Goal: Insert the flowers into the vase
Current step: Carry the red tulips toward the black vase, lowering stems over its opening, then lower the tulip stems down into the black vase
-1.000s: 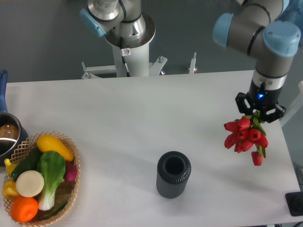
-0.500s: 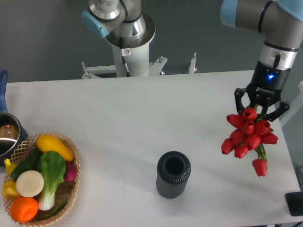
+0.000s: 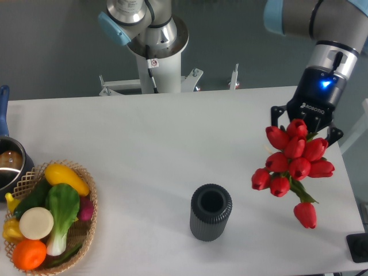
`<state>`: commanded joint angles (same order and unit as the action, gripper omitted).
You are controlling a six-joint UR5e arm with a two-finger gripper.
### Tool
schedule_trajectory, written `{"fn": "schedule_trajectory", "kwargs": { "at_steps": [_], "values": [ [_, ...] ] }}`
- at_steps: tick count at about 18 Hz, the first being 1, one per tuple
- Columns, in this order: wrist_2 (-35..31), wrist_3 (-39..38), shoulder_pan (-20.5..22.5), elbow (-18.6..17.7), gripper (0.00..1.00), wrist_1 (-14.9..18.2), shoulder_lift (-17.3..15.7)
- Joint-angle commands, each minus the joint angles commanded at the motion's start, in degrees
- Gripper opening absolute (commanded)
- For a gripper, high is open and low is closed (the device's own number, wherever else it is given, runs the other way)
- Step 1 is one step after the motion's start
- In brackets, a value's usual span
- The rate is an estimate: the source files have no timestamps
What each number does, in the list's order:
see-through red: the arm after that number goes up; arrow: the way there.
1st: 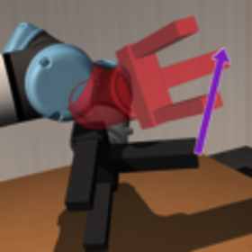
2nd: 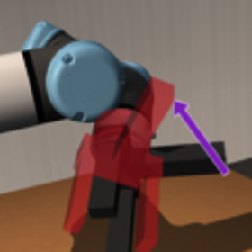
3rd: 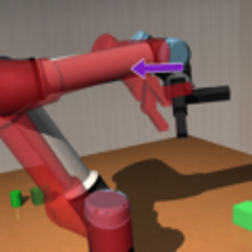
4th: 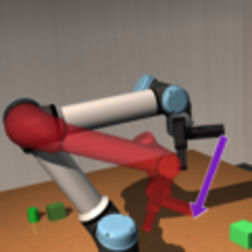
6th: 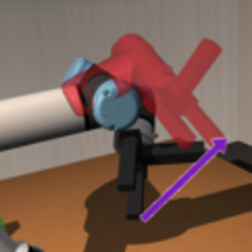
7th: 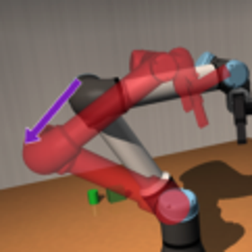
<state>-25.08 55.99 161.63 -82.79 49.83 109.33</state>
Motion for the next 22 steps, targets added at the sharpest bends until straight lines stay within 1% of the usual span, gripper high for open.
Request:
{"fn": "schedule_trajectory", "kwargs": {
  "at_steps": [1, 5, 7, 8, 12, 15, 18, 22],
  "values": [
    [2.7, 0.0, -0.1, 0.0, 0.0, -0.1, 0.5],
    [10.9, -0.1, -0.7, -0.1, 0.0, -0.1, 0.9],
    [15.5, 0.0, -1.1, -0.4, 0.0, -0.1, 1.9],
    [16.5, 0.1, -1.2, -0.4, 0.0, -0.1, 2.5],
    [17.3, 0.1, -2.4, -0.1, 0.0, -0.1, 3.8],
    [19.2, 0.2, -3.1, 0.4, 0.0, -0.1, 4.6],
    [19.4, 0.4, -4.2, 1.3, 0.0, -0.2, 6.1],
    [19.4, 0.4, -4.3, 2.7, 0.0, -0.2, 7.9]
  ]
}}
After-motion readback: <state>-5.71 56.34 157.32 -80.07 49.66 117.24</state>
